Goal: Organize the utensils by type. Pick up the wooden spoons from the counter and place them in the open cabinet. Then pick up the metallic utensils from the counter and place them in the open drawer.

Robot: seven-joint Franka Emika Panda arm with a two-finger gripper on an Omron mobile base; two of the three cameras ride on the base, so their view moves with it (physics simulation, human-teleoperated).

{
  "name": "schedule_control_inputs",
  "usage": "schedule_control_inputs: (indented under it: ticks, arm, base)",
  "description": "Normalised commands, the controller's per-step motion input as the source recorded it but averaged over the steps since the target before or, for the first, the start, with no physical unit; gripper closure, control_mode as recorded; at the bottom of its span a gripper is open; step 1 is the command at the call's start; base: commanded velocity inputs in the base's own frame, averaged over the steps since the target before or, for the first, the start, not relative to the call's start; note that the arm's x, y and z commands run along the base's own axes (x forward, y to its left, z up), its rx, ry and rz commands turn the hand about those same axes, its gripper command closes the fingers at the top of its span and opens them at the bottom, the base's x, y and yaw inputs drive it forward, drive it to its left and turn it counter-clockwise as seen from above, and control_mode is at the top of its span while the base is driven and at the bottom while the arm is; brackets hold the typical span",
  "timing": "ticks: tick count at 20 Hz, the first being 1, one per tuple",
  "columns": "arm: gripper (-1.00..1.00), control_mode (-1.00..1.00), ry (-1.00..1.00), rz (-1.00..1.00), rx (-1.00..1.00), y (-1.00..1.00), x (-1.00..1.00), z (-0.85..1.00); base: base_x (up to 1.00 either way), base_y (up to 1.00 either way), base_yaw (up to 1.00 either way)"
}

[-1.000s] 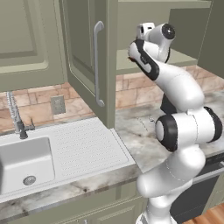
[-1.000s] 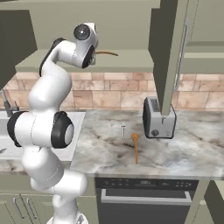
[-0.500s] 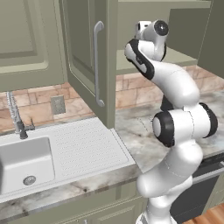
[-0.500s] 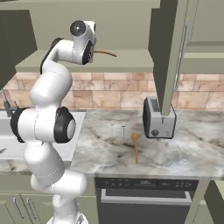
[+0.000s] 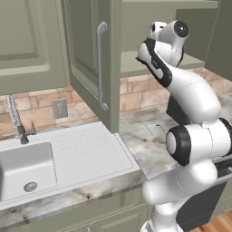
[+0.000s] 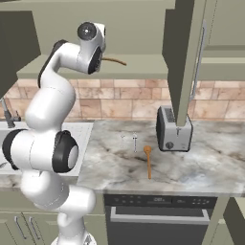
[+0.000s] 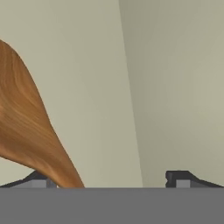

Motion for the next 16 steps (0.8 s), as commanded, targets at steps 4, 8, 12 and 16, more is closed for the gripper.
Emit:
schedule_control_inputs:
  ticks: [4, 8, 12, 16]
  arm:
    - [-1.00, -1.00, 0.06, 0.00, 0.00, -0.07, 0.08, -0.14]
    - [-1.00, -1.00, 0.03, 0.00, 0.03, -0.01, 0.34, -0.06]
    - [-1.00, -1.00, 0.13, 0.02, 0.06, 0.00, 0.56, 0.00]
    - [-1.00, -1.00, 0.20, 0.01, 0.06, 0.00, 0.56, 0.04]
  base:
    - [0.00, 0.00, 0.00]
    - [0.00, 0.00, 0.00]
    - [0.00, 0.00, 0.00]
    - [0.00, 0.00, 0.00]
